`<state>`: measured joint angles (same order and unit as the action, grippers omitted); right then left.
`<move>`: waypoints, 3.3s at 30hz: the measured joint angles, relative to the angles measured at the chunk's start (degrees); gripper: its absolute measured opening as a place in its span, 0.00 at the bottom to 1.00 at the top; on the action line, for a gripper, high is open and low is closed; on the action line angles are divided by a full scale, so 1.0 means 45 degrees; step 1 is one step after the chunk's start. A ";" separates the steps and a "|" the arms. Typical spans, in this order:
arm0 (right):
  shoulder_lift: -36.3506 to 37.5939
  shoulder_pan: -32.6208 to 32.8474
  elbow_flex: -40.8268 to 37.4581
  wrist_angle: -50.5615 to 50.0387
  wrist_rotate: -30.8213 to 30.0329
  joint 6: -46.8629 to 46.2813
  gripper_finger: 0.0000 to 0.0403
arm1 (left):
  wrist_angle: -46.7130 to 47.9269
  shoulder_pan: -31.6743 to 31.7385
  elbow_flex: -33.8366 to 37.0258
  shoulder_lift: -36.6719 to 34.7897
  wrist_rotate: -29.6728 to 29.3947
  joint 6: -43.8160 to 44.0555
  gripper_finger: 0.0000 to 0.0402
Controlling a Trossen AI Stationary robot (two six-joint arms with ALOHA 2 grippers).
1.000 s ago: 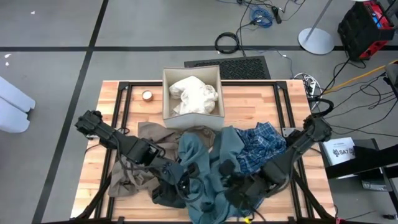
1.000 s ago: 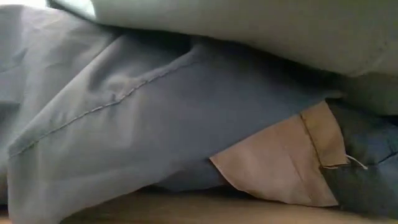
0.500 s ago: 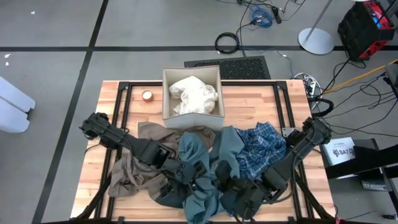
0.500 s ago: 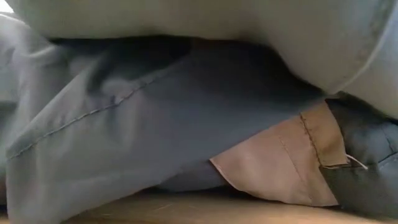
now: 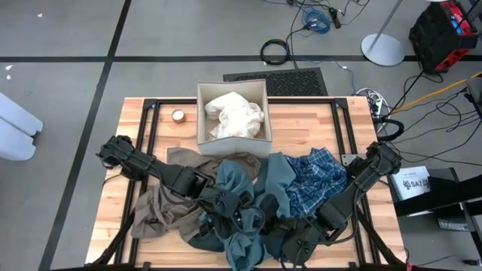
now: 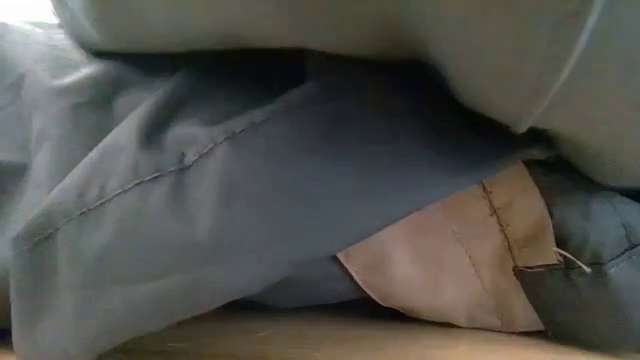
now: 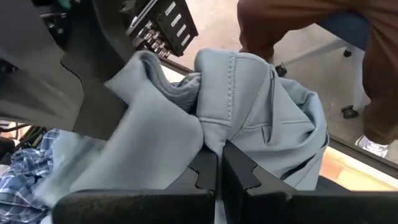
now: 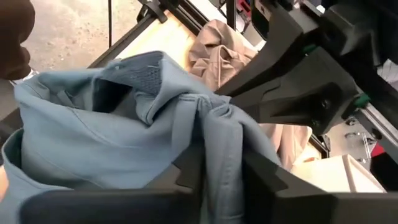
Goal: Sort clothes
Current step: Put the green pants into the laundry bin
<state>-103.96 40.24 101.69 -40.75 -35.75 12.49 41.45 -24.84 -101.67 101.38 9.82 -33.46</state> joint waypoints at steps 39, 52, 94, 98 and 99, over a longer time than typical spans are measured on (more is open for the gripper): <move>-0.0252 -0.1101 -0.0015 0.0346 0.1454 -0.3360 0.60 | -0.1402 -0.1603 0.0000 -0.0012 -0.5198 -0.0983 0.03; -0.0252 -0.1455 -0.0019 0.1320 0.2100 -0.2557 0.54 | -0.1576 -0.1666 -0.0015 -0.0029 -0.6002 -0.0938 0.04; 0.1904 -0.1559 0.4326 0.0281 -0.1178 0.0392 0.06 | 0.6436 -0.2652 0.0140 -0.6275 -1.0413 0.8697 0.29; 0.1904 -0.1567 0.6194 0.1818 -0.1168 0.2804 0.06 | 0.6419 -0.2652 0.0707 -0.6459 -1.0416 0.8697 0.29; 0.1904 -0.1567 0.6559 0.2355 -0.1143 0.3495 0.06 | 0.6402 -0.2652 0.0924 -0.6513 -1.0429 0.8693 0.29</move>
<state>-95.39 33.19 131.21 -30.15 -40.89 28.22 70.26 -36.77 -97.51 72.08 -37.11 5.66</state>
